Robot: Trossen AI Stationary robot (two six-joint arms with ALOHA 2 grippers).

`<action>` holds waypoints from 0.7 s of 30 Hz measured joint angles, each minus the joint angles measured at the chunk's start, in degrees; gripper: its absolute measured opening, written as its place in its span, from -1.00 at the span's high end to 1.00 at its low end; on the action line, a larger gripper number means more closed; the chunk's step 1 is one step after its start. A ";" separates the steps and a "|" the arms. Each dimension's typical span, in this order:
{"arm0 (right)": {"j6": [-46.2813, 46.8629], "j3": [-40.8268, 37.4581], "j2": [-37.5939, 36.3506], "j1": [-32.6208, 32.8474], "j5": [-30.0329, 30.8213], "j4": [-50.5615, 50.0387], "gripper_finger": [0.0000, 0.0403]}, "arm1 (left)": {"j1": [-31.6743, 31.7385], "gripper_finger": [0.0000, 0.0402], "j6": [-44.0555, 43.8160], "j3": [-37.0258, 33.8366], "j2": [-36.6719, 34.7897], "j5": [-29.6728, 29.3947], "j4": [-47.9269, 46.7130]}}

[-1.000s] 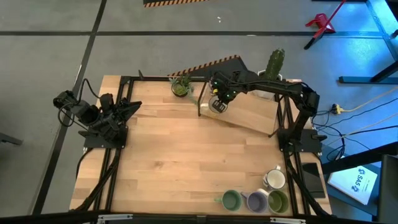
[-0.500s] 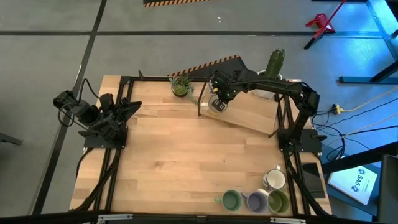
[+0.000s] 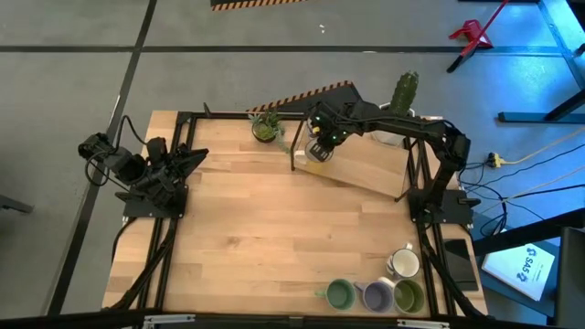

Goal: Place coffee mugs
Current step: Put the yellow mug on the shelf

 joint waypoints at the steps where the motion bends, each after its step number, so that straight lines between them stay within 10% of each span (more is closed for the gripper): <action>1: 0.03 0.00 0.00 0.00 -0.01 -0.07 0.45 | 0.00 0.29 0.00 0.00 -0.01 0.00 0.00; 13: -5.16 0.02 -4.86 1.04 1.44 0.19 0.36 | 0.00 0.29 0.02 0.00 0.00 0.00 0.00; 21: -13.92 0.06 -5.26 13.08 6.00 6.06 0.48 | 0.00 0.29 0.02 0.00 0.00 -0.70 0.00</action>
